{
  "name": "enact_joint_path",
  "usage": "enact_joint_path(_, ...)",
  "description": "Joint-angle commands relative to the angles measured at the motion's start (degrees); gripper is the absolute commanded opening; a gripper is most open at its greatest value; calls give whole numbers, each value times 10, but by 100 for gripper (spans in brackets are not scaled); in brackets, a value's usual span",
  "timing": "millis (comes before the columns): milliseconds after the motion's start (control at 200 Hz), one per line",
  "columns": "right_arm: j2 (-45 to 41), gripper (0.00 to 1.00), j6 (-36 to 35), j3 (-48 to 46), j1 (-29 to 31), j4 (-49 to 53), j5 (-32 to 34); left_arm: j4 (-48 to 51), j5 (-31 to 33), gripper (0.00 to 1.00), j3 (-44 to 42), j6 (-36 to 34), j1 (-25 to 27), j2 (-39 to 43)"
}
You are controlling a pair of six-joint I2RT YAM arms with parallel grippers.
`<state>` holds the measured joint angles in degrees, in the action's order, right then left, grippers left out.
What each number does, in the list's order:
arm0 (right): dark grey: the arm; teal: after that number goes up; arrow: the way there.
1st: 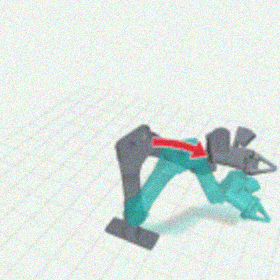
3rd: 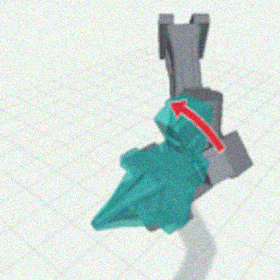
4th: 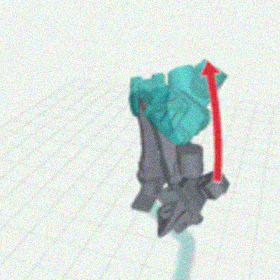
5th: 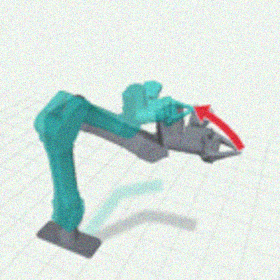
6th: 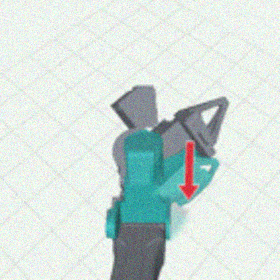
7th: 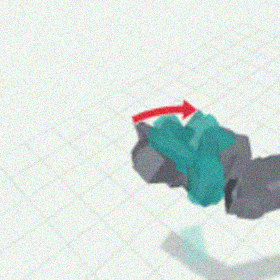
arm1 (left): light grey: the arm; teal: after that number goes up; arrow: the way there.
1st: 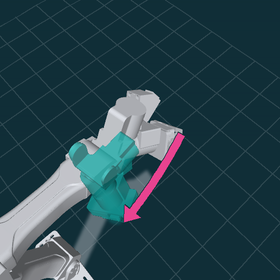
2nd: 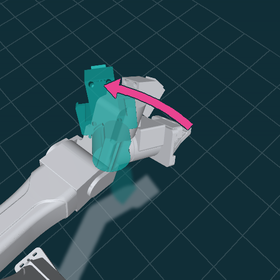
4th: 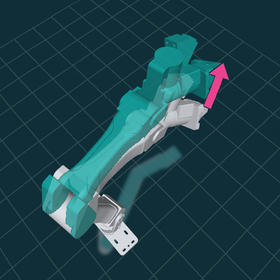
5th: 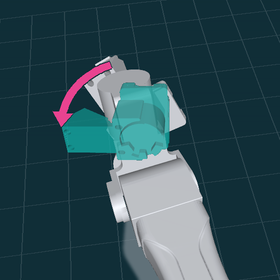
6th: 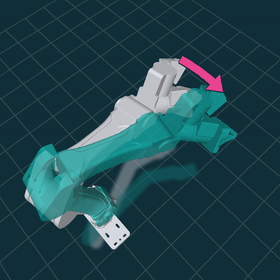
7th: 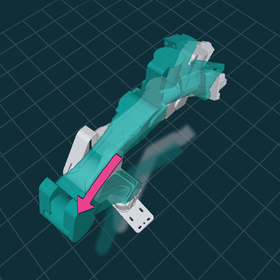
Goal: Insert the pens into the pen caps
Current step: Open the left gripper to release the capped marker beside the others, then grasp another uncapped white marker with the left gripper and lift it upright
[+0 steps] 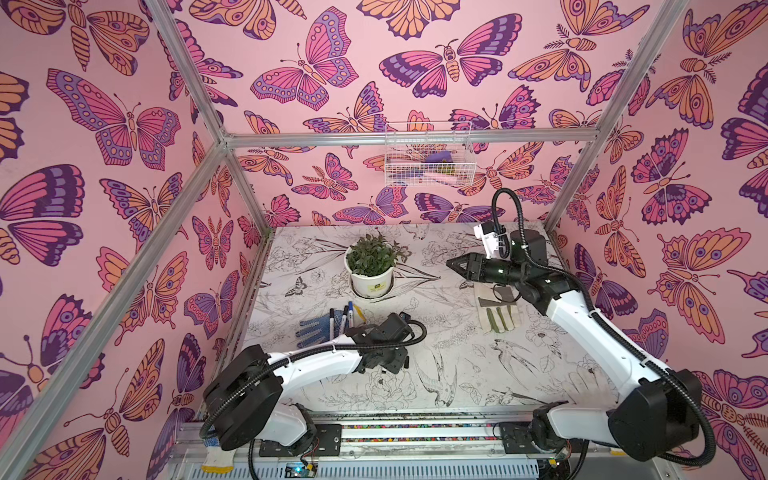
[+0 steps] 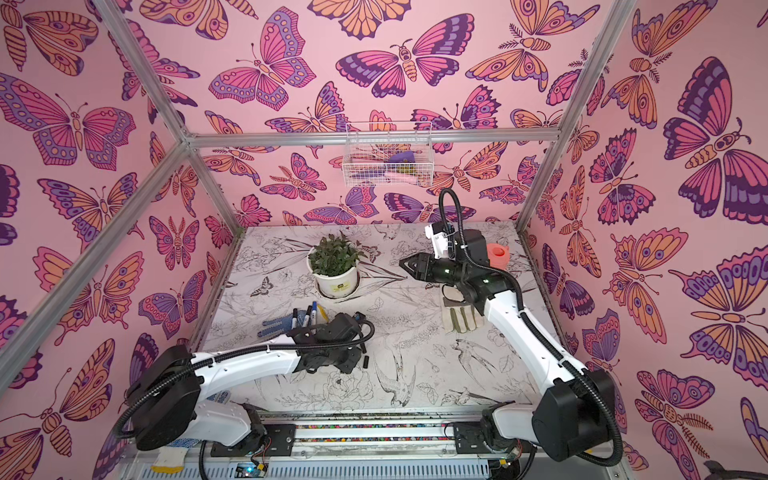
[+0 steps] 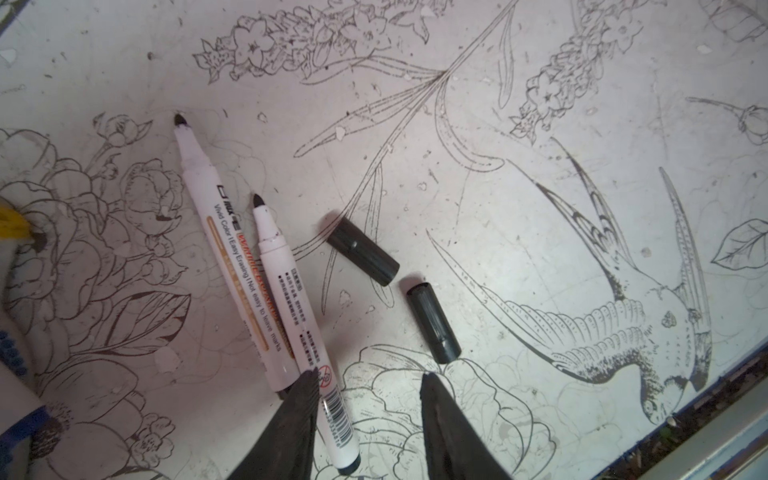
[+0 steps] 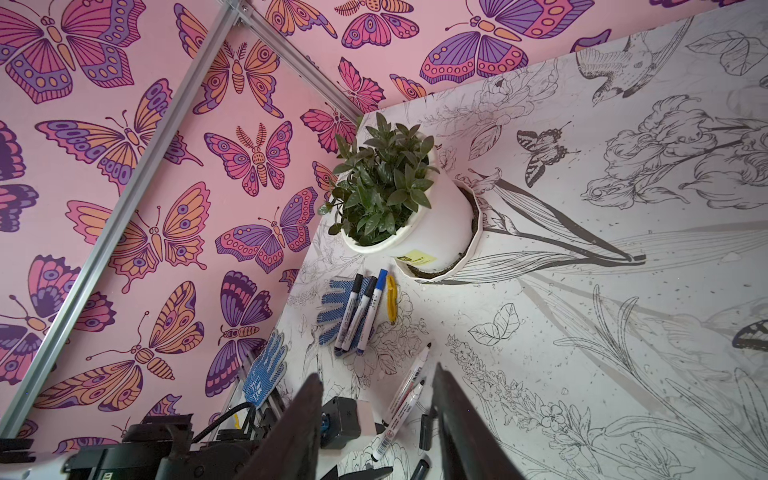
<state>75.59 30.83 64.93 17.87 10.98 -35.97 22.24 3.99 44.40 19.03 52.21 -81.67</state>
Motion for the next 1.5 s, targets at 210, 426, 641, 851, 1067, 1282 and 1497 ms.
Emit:
enact_joint_path(210,-12,46,-16,22,0,12,6,-13,41,43,-4,-14,3,-43)
enact_joint_path(426,-15,46,-18,18,0,12,7,-15,32,42,0,-8,3,-71)
enact_joint_path(641,-16,46,-17,18,0,12,7,-15,31,40,3,-2,3,-97)
enact_joint_path(851,-17,46,-16,20,0,14,9,-14,41,23,6,-1,3,-86)
enact_joint_path(1067,-19,46,-11,25,-1,18,9,-14,49,3,24,-23,0,2)
enact_joint_path(1282,-5,45,-7,17,36,6,-4,-134,12,0,23,-33,-37,152)
enact_joint_path(1497,20,46,-2,23,91,-25,-31,-224,-12,0,44,-36,-67,172)
